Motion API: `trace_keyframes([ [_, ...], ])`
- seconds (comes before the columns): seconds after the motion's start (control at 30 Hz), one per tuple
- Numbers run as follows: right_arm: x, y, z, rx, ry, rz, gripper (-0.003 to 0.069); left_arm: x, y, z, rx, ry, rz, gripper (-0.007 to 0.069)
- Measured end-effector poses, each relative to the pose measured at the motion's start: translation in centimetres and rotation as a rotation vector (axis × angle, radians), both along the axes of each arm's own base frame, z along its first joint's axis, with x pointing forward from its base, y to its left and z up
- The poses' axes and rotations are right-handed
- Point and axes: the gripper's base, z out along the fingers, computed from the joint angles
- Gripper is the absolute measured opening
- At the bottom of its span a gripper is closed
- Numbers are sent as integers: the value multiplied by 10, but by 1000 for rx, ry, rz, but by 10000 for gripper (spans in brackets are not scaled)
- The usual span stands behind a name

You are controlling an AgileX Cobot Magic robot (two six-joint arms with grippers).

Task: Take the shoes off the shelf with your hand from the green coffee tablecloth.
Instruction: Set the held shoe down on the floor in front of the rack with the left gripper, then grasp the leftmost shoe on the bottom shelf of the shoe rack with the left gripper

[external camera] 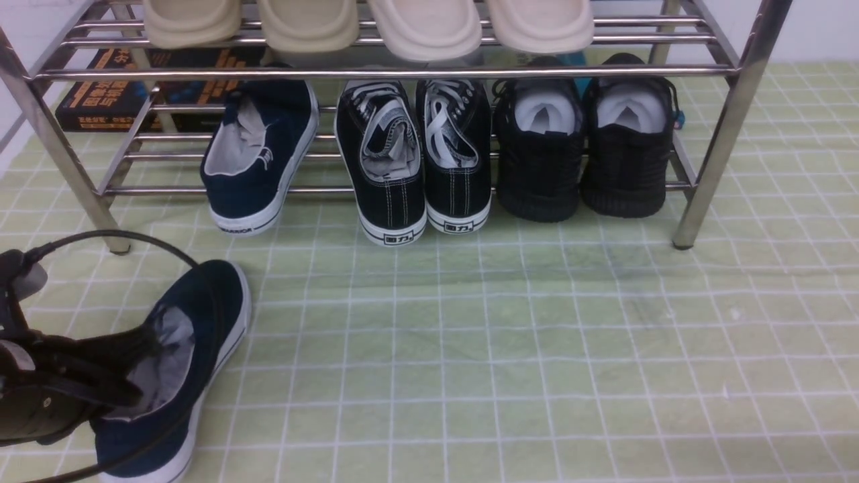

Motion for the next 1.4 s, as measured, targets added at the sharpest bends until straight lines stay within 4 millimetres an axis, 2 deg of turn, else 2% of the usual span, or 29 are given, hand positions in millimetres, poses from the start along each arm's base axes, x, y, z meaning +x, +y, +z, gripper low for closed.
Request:
trace_keyframes([
  [0.13,0,0,0,0,0,0,240,1,0,3,-1,3,1,269],
  [0.23,0,0,0,0,0,0,240,6,0,17,1,21,3,350],
  [0.33,0,0,0,0,0,0,240,10,0,31,2,42,5,373],
  [0.37,0,0,0,0,0,0,240,15,0,48,3,35,7,381],
  [0.4,0,0,0,0,0,0,240,18,0,55,3,38,8,383],
  [0.43,0,0,0,0,0,0,240,27,0,71,1,13,9,384],
  [0.5,0,0,0,0,0,0,240,38,-1,84,-1,-15,9,386],
  [0.6,0,0,0,0,0,0,240,55,-1,95,-6,-31,10,387],
  [0.63,0,0,0,0,0,0,240,72,-2,99,-9,-29,4,387],
  [0.73,0,0,0,0,0,0,240,93,-4,98,-11,-6,-24,387],
  [0.8,0,0,0,0,0,0,240,121,-9,97,-14,14,-86,387],
  [0.83,0,0,0,0,0,0,240,123,-9,97,-14,13,-90,387],
  [0.87,0,0,0,0,0,0,240,140,-11,96,-15,10,-124,387],
  [0.9,0,0,0,0,0,0,240,142,-12,96,-14,9,-128,387],
  [0.93,0,0,0,0,0,0,240,161,-14,95,-18,-2,-157,387],
  [1.03,0,0,0,0,0,0,240,176,-15,92,-11,-12,-186,387],
  [1.1,0,0,0,0,0,0,240,195,-16,83,8,-12,-221,387],
  [1.2,0,0,0,0,0,0,240,211,-17,66,20,-5,-236,387],
  [1.4,0,0,0,0,0,0,240,231,-16,36,20,-26,-219,384],
])
